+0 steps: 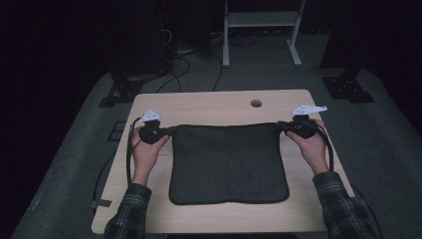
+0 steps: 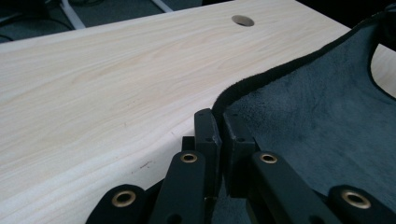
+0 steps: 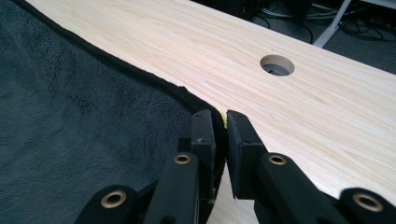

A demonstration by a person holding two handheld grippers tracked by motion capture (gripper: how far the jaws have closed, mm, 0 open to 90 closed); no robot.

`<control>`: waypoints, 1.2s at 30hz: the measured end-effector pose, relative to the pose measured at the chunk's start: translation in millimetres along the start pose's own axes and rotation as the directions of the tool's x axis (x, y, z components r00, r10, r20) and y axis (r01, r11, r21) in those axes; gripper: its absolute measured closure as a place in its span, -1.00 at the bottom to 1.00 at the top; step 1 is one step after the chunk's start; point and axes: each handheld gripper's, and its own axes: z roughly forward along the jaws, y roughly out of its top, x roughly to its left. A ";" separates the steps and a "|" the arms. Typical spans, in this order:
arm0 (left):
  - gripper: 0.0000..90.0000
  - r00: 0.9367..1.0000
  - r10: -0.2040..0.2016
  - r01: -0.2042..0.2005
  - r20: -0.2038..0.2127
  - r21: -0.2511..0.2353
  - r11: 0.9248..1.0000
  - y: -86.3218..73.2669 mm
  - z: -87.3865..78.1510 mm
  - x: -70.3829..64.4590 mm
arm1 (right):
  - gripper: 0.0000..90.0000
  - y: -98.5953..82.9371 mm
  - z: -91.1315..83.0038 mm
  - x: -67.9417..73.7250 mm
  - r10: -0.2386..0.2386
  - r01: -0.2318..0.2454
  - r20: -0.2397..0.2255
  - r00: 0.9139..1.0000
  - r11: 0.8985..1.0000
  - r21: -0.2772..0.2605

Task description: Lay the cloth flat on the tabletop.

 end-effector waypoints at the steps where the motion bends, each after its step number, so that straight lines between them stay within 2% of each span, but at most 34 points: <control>1: 0.92 1.000 -0.001 0.001 -0.005 0.006 1.000 0.1 3.0 1.7 | 0.81 -0.1 2.8 -1.3 0.002 -0.002 0.003 1.000 1.000 0.004; 7: 0.92 0.999 -0.026 0.027 -0.021 0.032 0.999 -0.6 19.1 11.1 | 0.81 -0.5 17.1 -7.1 0.012 -0.013 0.013 1.000 1.000 0.022; 11: 0.91 0.999 -0.030 0.033 -0.044 0.077 0.996 -3.2 31.0 16.6 | 0.81 -2.7 26.7 -9.9 0.026 -0.026 0.017 1.000 0.999 0.036; 16: 0.91 0.997 -0.012 0.021 -0.073 0.127 0.992 -2.1 45.5 20.7 | 0.81 -9.5 41.9 -14.8 0.046 -0.048 0.025 0.999 0.997 0.065; 18: 0.90 0.996 -0.016 0.027 -0.086 0.128 0.991 -2.1 50.4 22.1 | 0.80 -12.1 47.3 -17.3 0.054 -0.056 0.029 0.998 0.996 0.074; 24: 0.87 0.993 -0.002 0.023 -0.122 0.176 0.984 -7.0 63.5 24.4 | 0.78 -19.5 59.9 -22.1 0.080 -0.082 0.027 0.996 0.992 0.099; 27: 0.68 0.988 0.001 0.028 -0.153 0.186 0.982 -10.1 68.2 25.3 | 0.67 -22.7 65.0 -24.2 0.091 -0.094 0.033 0.995 0.990 0.104; 30: 0.44 0.985 0.014 0.018 -0.174 0.180 0.984 -10.1 66.7 24.0 | 0.47 -23.0 63.9 -26.5 0.093 -0.097 0.051 0.994 0.992 0.082; 33: 0.23 0.985 0.015 0.014 -0.175 0.168 0.986 -7.2 60.0 22.6 | 0.30 -20.6 54.4 -29.1 0.113 -0.116 0.059 0.992 0.992 0.042; 36: 0.13 0.987 0.026 0.001 -0.160 0.166 0.986 -4.9 52.2 18.1 | 0.20 -20.1 46.4 -30.3 0.119 -0.121 0.061 0.991 0.992 0.032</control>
